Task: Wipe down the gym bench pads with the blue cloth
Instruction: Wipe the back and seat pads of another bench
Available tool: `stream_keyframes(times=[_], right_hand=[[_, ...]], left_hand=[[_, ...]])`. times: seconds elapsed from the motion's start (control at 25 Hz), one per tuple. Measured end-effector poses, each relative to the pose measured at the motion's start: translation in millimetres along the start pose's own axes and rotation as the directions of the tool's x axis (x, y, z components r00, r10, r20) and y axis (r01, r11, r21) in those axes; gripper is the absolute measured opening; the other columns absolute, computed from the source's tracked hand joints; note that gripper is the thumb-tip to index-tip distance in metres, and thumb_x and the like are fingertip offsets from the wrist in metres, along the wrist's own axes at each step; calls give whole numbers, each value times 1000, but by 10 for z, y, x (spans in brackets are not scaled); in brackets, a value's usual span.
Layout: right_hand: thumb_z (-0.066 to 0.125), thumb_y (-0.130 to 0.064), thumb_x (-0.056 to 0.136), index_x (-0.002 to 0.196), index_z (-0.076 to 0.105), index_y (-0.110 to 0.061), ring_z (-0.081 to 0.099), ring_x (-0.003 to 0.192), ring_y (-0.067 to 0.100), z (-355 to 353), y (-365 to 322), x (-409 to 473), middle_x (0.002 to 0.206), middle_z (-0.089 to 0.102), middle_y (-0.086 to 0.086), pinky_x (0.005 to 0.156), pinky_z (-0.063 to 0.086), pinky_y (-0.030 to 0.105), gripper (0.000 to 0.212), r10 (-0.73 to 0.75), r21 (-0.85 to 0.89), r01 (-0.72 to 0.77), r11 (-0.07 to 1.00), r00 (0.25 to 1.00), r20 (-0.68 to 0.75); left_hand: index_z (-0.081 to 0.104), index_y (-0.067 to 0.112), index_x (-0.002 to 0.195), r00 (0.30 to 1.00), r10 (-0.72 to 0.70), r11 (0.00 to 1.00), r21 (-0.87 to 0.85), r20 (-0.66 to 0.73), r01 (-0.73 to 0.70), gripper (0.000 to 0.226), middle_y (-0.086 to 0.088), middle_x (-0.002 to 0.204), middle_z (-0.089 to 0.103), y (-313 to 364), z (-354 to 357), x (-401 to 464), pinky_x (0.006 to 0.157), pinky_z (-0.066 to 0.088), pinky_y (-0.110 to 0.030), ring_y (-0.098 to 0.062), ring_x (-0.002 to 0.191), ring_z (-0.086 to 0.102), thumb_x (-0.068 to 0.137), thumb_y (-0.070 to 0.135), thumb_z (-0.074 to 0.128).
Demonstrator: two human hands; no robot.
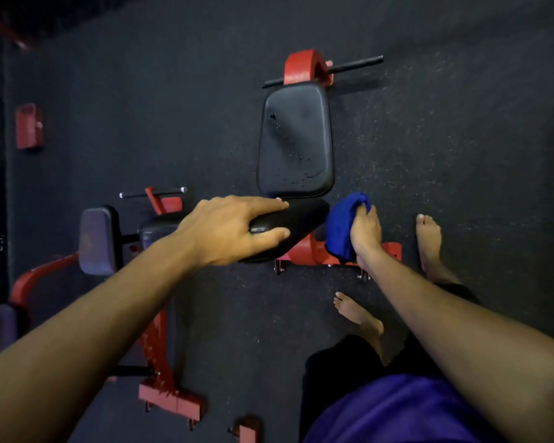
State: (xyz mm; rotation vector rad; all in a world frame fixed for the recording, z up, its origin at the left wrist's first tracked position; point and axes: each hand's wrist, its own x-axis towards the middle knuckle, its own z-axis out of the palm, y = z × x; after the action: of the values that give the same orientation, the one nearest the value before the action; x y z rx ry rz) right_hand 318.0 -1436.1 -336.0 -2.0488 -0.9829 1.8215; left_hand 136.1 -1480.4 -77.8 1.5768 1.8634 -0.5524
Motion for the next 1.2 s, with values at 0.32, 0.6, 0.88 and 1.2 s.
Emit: stream_keyframes(times=[0.32, 0.6, 0.88, 1.2], right_hand=[[36, -30, 104, 133, 50, -12, 54, 121, 29, 708, -232, 302, 133, 56, 14, 107, 41, 46, 36, 152, 36, -164, 986, 961, 232], [35, -35, 104, 142, 49, -12, 55, 126, 31, 778, -122, 1046, 137, 57, 10, 107, 45, 47, 46, 464, -84, -472, 877, 791, 398], [35, -41, 104, 155, 28, -24, 38, 139, 18, 624, 32, 310, 157, 36, 2, 118, 28, 39, 54, 234, 102, -279, 955, 917, 323], [38, -34, 103, 132, 56, -13, 61, 118, 30, 771, -110, 1048, 123, 64, 7, 99, 51, 46, 41, 448, -129, -436, 891, 792, 415]], left_hand=[[33, 41, 157, 984, 64, 995, -88, 165, -50, 81, 24, 162, 33, -58, -118, 115, 120, 37, -42, 1, 149, 30, 87, 78, 23], [47, 29, 153, 991, 114, 987, -125, 69, -105, 76, 14, 157, 45, -105, -20, 129, 117, 39, -43, -6, 144, 42, 91, 72, 38], [48, 30, 152, 990, 130, 984, -127, 49, -123, 77, 15, 157, 45, -121, -15, 119, 116, 43, -47, -7, 144, 43, 90, 74, 38], [51, 28, 150, 990, 138, 979, -152, -2, -136, 77, 14, 155, 48, -138, 10, 107, 114, 46, -46, -6, 142, 46, 89, 74, 39]])
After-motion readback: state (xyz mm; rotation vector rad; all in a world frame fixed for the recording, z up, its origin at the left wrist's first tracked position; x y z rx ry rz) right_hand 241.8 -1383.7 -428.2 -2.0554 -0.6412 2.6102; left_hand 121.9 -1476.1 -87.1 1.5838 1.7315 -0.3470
